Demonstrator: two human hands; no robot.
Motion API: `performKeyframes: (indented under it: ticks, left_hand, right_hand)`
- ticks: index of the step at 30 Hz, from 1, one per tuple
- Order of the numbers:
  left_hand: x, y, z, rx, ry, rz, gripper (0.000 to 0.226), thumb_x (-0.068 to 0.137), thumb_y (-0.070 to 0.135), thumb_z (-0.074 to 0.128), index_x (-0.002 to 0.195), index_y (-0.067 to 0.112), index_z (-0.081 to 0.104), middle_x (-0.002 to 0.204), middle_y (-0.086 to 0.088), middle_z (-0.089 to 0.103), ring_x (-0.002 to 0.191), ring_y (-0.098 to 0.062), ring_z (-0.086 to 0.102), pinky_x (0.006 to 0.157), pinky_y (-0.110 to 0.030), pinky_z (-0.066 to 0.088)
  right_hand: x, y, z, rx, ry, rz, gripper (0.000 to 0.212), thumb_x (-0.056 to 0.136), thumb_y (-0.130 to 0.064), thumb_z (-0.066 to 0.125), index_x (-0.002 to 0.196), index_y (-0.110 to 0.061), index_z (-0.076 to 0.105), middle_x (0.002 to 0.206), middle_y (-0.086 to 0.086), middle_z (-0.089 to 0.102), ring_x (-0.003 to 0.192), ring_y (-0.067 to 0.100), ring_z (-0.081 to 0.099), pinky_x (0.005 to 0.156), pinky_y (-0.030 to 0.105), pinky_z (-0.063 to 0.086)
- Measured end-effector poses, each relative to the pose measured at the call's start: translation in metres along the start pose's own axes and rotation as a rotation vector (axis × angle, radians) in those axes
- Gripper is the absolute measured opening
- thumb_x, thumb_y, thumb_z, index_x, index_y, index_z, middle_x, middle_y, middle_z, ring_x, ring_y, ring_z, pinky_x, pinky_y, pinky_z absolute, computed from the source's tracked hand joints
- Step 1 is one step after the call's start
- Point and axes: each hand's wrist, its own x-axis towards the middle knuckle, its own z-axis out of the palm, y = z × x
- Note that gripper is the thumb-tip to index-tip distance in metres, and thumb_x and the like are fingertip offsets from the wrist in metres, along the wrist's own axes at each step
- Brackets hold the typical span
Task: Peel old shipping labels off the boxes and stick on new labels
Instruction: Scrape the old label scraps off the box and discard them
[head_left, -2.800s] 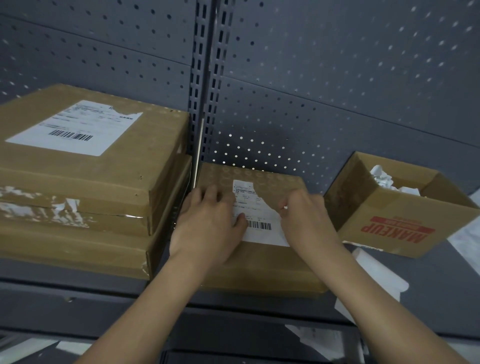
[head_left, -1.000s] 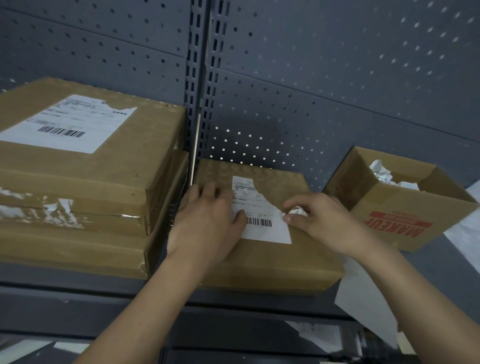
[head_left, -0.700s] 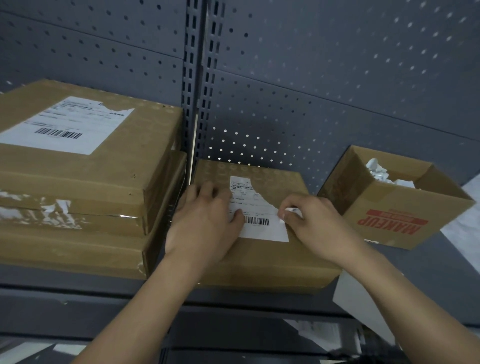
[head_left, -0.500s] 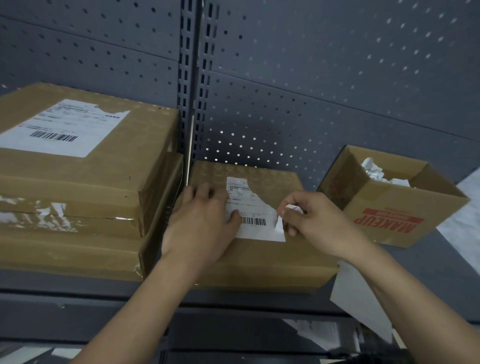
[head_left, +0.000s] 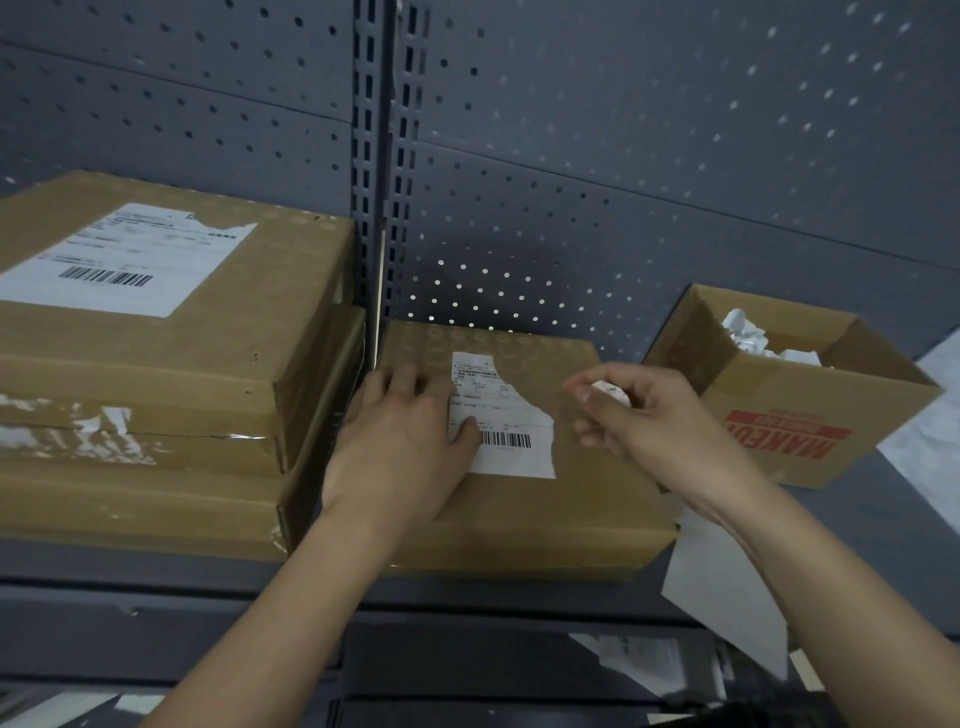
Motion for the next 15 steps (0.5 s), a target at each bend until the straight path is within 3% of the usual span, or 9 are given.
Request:
performKeyframes:
  ticks: [3, 7, 10, 12, 15]
  left_hand:
    - [0.000, 0.000, -0.001, -0.001, -0.005, -0.007, 0.045, 0.094, 0.053, 0.043, 0.131, 0.028, 0.051, 0.134, 0.002, 0.045, 0.126, -0.023, 0.035, 0.098, -0.040, 0.043]
    - [0.000, 0.001, -0.001, -0.004, 0.002, -0.002, 0.045, 0.094, 0.052, 0.044, 0.131, 0.027, 0.052, 0.135, 0.002, 0.045, 0.126, -0.023, 0.035, 0.097, -0.040, 0.043]
    - [0.000, 0.001, -0.001, -0.014, -0.004, -0.003, 0.046, 0.094, 0.052, 0.044, 0.132, 0.027, 0.051, 0.137, 0.004, 0.044, 0.127, -0.023, 0.033, 0.098, -0.039, 0.042]
    - [0.000, 0.000, -0.002, -0.019, -0.002, -0.006, 0.045, 0.094, 0.052, 0.045, 0.132, 0.028, 0.052, 0.137, 0.004, 0.044, 0.126, -0.022, 0.034, 0.097, -0.038, 0.041]
    - [0.000, 0.001, -0.002, -0.015, 0.001, -0.004, 0.044, 0.095, 0.052, 0.045, 0.131, 0.028, 0.052, 0.138, 0.005, 0.044, 0.125, -0.022, 0.033, 0.094, -0.037, 0.042]
  right_hand:
    - [0.000, 0.003, -0.006, -0.003, -0.079, 0.004, 0.014, 0.096, -0.015, 0.060, 0.093, -0.012, 0.073, 0.082, 0.006, 0.071, 0.075, 0.016, 0.070, 0.072, 0.023, 0.059]
    - [-0.002, 0.010, -0.010, -0.169, -0.252, -0.048, 0.006, 0.086, -0.026, 0.073, 0.085, -0.020, 0.074, 0.072, -0.004, 0.067, 0.067, 0.004, 0.059, 0.066, 0.021, 0.047]
    - [0.001, 0.013, -0.014, -0.343, -0.320, -0.162, 0.006, 0.082, -0.030, 0.078, 0.085, -0.029, 0.073, 0.084, -0.016, 0.069, 0.081, -0.001, 0.063, 0.076, 0.022, 0.048]
    - [0.004, 0.014, -0.015, -0.494, -0.345, -0.271, 0.007, 0.082, -0.034, 0.076, 0.089, -0.033, 0.073, 0.093, -0.015, 0.065, 0.092, 0.003, 0.062, 0.085, 0.027, 0.049]
    - [0.007, 0.011, -0.016, -0.648, -0.433, -0.361, 0.008, 0.087, -0.035, 0.071, 0.096, -0.034, 0.072, 0.098, -0.017, 0.058, 0.096, 0.001, 0.056, 0.087, 0.023, 0.046]
